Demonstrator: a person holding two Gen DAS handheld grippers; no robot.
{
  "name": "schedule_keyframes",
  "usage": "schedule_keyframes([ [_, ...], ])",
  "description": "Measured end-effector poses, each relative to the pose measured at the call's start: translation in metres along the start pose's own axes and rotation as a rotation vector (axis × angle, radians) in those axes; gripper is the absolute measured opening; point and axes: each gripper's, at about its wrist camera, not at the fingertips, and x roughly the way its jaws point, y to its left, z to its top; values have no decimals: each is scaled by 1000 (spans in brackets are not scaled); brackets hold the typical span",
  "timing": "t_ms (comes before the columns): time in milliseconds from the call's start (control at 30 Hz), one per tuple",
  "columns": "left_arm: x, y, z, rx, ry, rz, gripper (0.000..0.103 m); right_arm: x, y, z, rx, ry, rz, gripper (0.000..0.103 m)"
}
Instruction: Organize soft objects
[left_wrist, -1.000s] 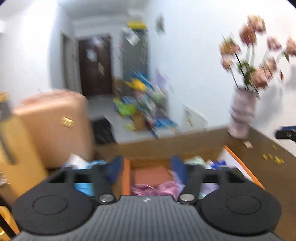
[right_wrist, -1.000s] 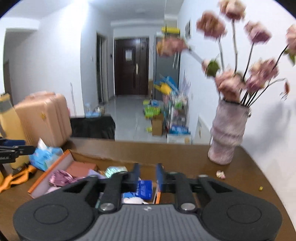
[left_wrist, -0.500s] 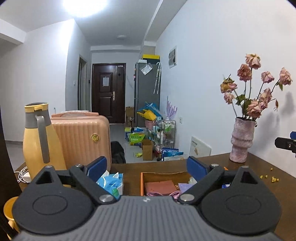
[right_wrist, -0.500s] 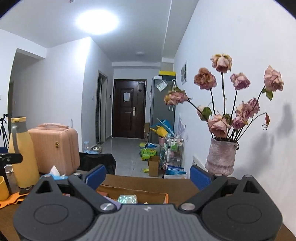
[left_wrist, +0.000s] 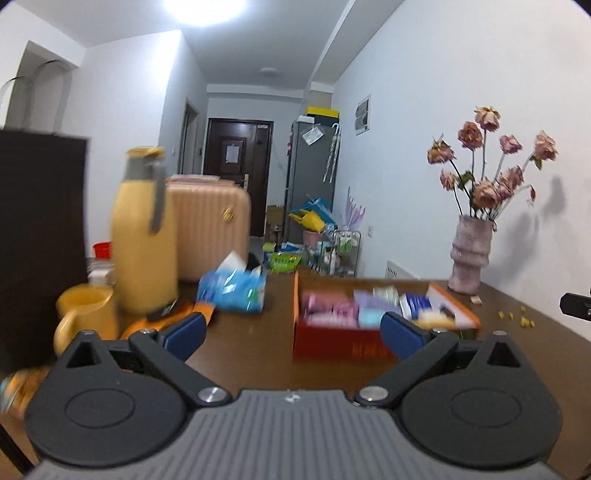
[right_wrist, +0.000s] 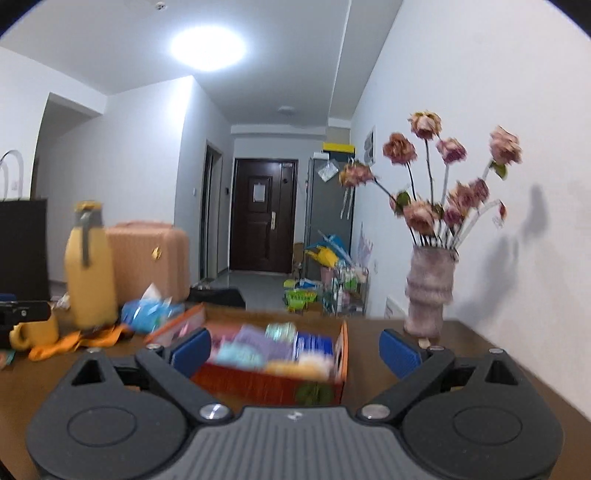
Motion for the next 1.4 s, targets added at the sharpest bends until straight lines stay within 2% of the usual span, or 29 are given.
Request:
schedule_keyframes([
  [133, -61, 2, -33, 24, -4, 26, 103, -59, 15, -36, 49, -2, 10, 99],
  [300, -117, -1, -49, 58, -46, 31, 103, -120, 34, -75, 140, 19, 19, 99],
  [433, -150, -5, -55, 73, -88, 30, 103, -149, 51, -86, 92, 24, 30, 99],
  [567, -149, -2, -52, 58, -80, 36, 103, -155, 56, -79, 85, 25, 62, 99],
  [667, -150, 2, -49, 37, -89, 33, 103, -158, 59, -76, 100, 14, 43, 99],
  [900, -157, 5, -48, 44, -109, 36, 103, -159, 59, -70, 117, 5, 66, 99],
  [1400, -157, 5, -48, 69, -102, 14, 103, -154, 58, -78, 136, 18, 43, 101],
])
